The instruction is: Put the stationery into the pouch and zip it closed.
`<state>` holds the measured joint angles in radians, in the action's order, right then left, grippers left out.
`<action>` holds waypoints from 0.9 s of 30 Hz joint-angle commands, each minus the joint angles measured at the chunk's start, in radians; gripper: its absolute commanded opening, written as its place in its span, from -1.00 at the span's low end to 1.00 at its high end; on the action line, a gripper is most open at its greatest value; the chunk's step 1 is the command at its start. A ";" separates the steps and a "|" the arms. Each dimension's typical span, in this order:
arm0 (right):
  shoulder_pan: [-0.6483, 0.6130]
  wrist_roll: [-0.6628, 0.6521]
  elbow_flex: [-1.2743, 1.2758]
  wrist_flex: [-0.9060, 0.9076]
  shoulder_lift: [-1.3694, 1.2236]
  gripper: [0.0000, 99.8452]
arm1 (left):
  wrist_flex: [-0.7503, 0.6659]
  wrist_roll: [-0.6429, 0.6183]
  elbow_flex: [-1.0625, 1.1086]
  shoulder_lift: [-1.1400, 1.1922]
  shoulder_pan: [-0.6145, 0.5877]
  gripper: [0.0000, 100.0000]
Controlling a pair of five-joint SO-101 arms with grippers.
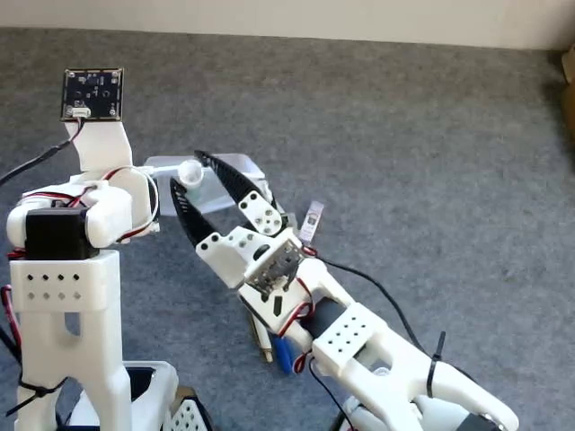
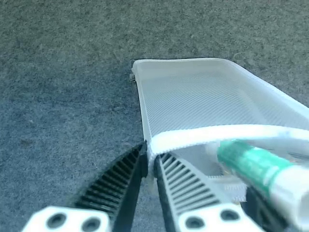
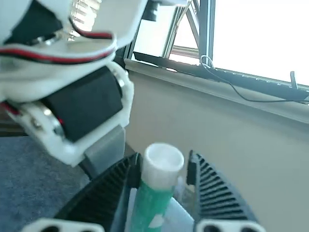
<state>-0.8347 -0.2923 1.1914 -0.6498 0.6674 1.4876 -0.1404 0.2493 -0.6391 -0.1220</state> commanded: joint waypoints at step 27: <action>0.205 0.253 -0.512 1.294 0.455 -0.62 | 0.005 -0.009 -0.038 0.008 -0.008 -0.99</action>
<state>-0.6644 -0.0698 0.7925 0.5593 1.0925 1.4876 -0.1404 0.2493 -0.6329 -0.1220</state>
